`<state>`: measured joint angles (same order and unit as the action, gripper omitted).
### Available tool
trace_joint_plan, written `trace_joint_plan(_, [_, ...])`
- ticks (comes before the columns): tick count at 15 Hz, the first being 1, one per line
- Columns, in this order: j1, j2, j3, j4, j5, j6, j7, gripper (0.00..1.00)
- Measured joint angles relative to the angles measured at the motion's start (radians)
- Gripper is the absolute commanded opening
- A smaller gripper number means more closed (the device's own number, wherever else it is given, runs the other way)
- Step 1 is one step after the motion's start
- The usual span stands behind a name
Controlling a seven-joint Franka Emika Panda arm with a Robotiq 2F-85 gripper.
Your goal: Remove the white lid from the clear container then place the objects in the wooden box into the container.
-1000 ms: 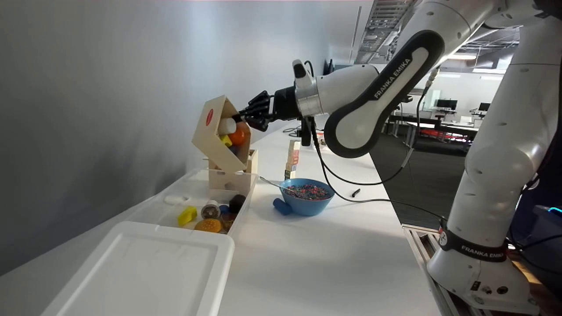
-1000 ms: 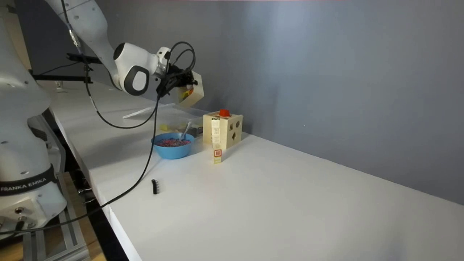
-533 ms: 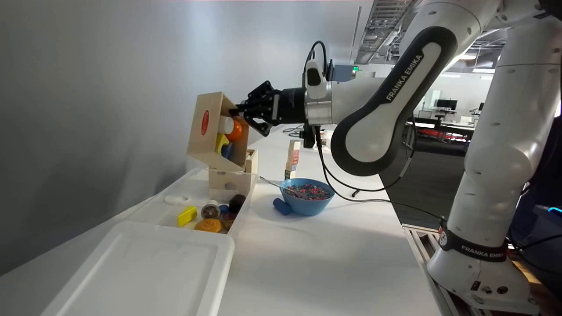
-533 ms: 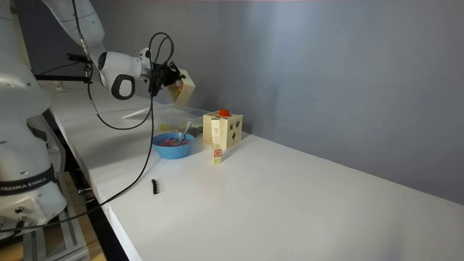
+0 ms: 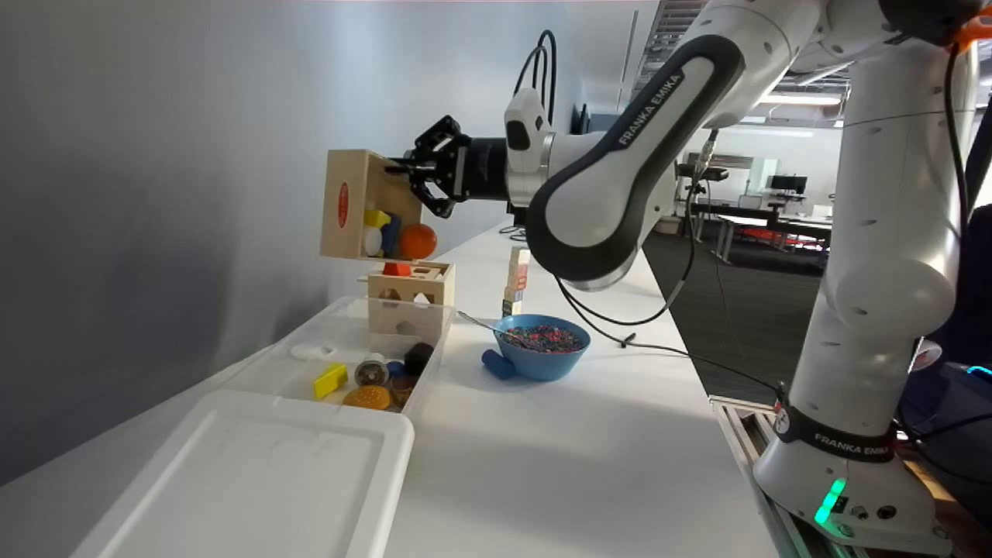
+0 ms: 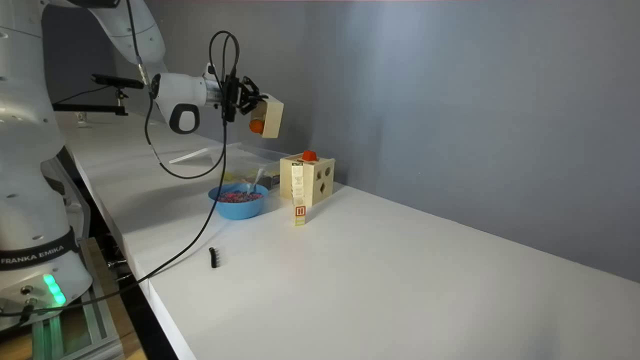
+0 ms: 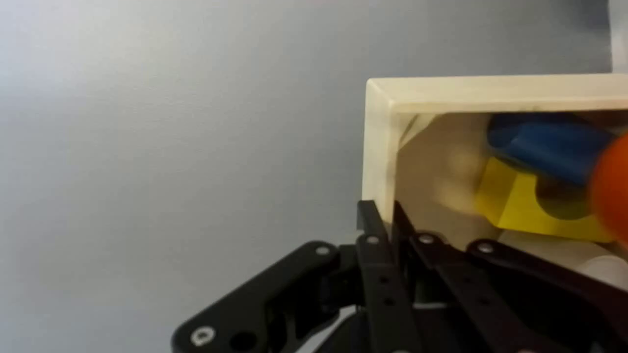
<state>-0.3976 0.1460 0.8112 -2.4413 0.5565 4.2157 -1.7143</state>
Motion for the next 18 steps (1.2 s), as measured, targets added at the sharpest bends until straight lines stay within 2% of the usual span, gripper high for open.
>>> trace_joint_plan(1, [0.05, 0.019, -0.042, 0.044, 0.022, -0.001, -0.064, 0.02])
trace_joint_plan(2, [0.102, 0.039, -0.08, 0.089, 0.055, -0.003, -0.124, 0.06])
trace_joint_plan(4, [0.184, 0.112, -0.096, 0.158, 0.186, -0.002, -0.237, 0.06])
trace_joint_plan(6, [0.222, 0.176, -0.095, 0.186, 0.216, 0.011, -0.27, 0.06])
trace_joint_plan(9, [0.224, 0.204, -0.097, 0.202, 0.218, 0.012, -0.281, 0.02])
trace_joint_plan(10, [0.259, 0.197, -0.142, 0.203, 0.217, -0.008, -0.268, 0.02])
trace_joint_plan(13, [0.448, 0.183, -0.356, 0.204, 0.198, 0.009, -0.22, 0.02])
trace_joint_plan(18, [0.765, 0.136, -0.715, 0.256, 0.077, -0.001, -0.22, 0.02])
